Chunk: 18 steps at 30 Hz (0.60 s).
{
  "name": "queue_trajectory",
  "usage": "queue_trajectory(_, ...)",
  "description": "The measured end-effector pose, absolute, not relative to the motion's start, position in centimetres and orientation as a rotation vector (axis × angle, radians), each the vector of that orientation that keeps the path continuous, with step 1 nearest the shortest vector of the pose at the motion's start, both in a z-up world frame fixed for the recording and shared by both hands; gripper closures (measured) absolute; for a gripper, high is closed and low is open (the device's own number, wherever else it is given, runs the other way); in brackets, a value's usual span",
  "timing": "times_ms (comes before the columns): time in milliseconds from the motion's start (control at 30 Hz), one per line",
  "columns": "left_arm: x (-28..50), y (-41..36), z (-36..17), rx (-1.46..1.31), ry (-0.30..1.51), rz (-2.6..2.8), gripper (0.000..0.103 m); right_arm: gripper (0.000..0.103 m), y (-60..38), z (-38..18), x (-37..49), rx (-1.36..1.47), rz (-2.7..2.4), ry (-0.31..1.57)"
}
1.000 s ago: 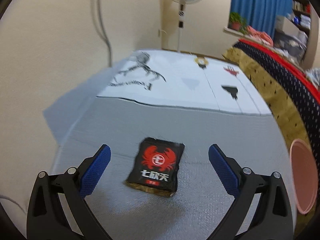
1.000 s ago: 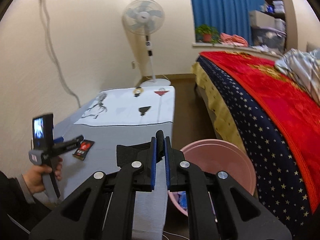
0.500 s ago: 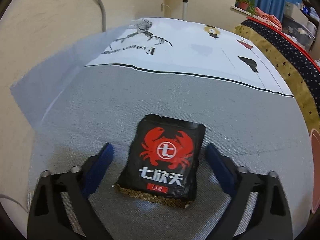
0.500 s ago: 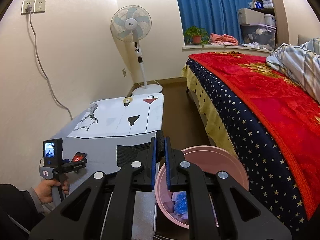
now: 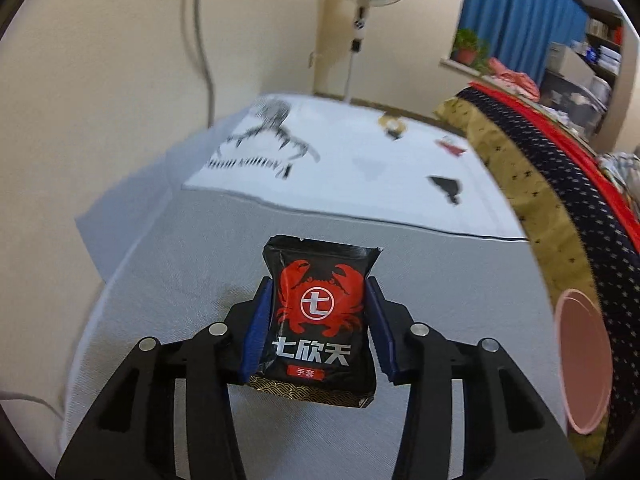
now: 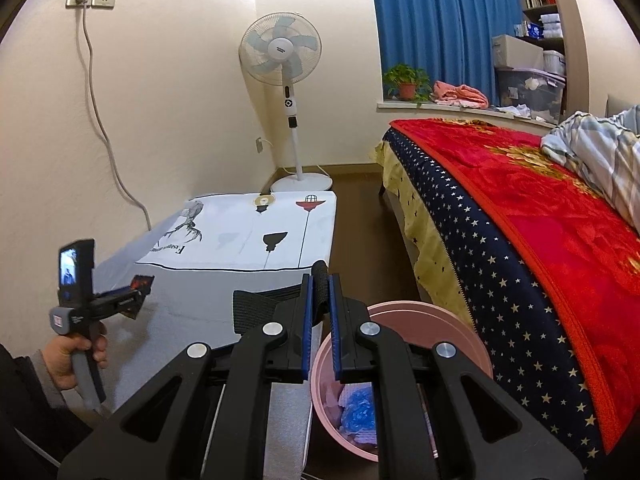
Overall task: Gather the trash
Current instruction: 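Carry the snack packet over the pink bin with the left tool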
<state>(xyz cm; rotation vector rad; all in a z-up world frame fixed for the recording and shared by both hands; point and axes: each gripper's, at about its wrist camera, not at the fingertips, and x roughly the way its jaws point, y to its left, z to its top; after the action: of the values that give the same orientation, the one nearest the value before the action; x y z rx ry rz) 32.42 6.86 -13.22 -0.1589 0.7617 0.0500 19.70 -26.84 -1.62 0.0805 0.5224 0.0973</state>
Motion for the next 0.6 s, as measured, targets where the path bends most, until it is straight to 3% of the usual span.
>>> queue_trajectory(600,15.0,-1.3,-4.3,-0.057,0.661,-0.05,0.058,0.095,-27.7,-0.4,15.7,0.09,0.154,0.485)
